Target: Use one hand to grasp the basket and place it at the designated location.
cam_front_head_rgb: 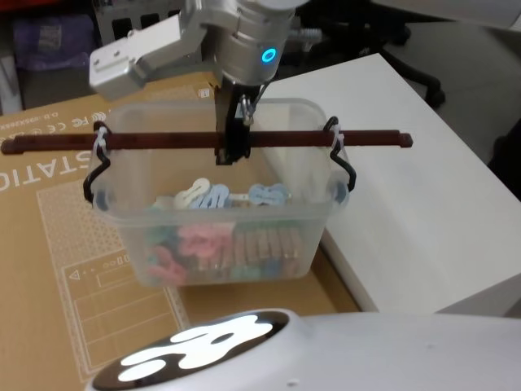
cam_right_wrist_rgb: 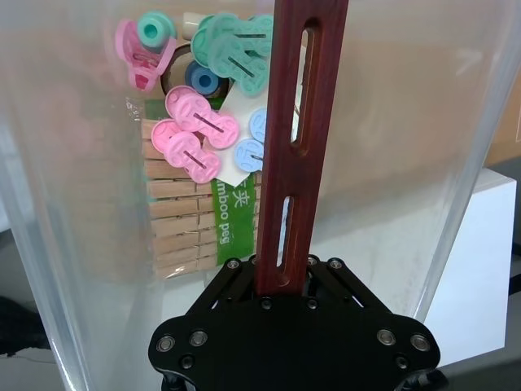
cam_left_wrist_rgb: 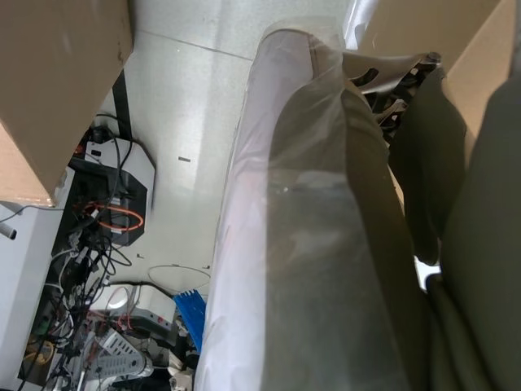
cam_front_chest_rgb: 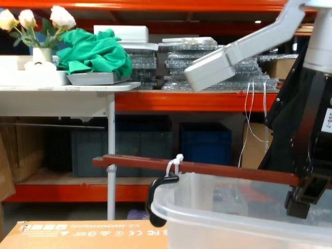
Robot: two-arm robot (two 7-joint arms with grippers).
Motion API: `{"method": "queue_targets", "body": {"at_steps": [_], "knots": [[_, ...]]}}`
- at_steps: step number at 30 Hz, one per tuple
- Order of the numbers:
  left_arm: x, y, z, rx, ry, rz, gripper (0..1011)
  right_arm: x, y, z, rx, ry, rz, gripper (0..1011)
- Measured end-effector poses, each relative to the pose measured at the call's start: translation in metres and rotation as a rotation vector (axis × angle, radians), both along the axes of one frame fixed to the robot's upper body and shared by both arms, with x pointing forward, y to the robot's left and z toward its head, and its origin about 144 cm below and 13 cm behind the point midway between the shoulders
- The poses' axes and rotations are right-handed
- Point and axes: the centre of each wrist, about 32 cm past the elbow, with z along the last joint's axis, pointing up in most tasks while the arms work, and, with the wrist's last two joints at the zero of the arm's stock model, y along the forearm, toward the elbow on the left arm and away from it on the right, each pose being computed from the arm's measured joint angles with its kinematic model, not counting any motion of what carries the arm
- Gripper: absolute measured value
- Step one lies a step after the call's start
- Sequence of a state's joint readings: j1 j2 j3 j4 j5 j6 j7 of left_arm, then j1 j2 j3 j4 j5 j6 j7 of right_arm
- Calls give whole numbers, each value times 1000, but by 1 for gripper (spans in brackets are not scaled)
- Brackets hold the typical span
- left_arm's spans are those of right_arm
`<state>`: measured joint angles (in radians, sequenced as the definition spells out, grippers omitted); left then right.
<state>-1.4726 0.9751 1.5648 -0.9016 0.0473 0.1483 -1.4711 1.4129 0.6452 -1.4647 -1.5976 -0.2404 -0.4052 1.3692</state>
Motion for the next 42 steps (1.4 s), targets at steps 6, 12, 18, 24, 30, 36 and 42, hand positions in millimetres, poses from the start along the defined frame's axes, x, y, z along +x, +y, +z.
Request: {"method": "queue_targets", "body": {"at_steps": [6, 12, 18, 24, 30, 36, 42], "knots": [[0, 0, 0, 0, 0, 0, 0, 6, -7, 7, 12, 3, -37, 101], [0, 0, 0, 0, 0, 0, 0, 14, -18, 16, 31, 11, -85, 101], [0, 0, 0, 0, 0, 0, 0, 25, -29, 21, 45, 19, -147, 101], [0, 0, 0, 0, 0, 0, 0, 33, -42, 28, 57, 20, -216, 101], [0, 0, 0, 0, 0, 0, 0, 41, -64, 43, 91, 13, -298, 101], [0, 0, 0, 0, 0, 0, 0, 48, -85, 56, 119, 5, -364, 100], [0, 0, 0, 0, 0, 0, 0, 56, -108, 64, 143, 10, -432, 99]]}}
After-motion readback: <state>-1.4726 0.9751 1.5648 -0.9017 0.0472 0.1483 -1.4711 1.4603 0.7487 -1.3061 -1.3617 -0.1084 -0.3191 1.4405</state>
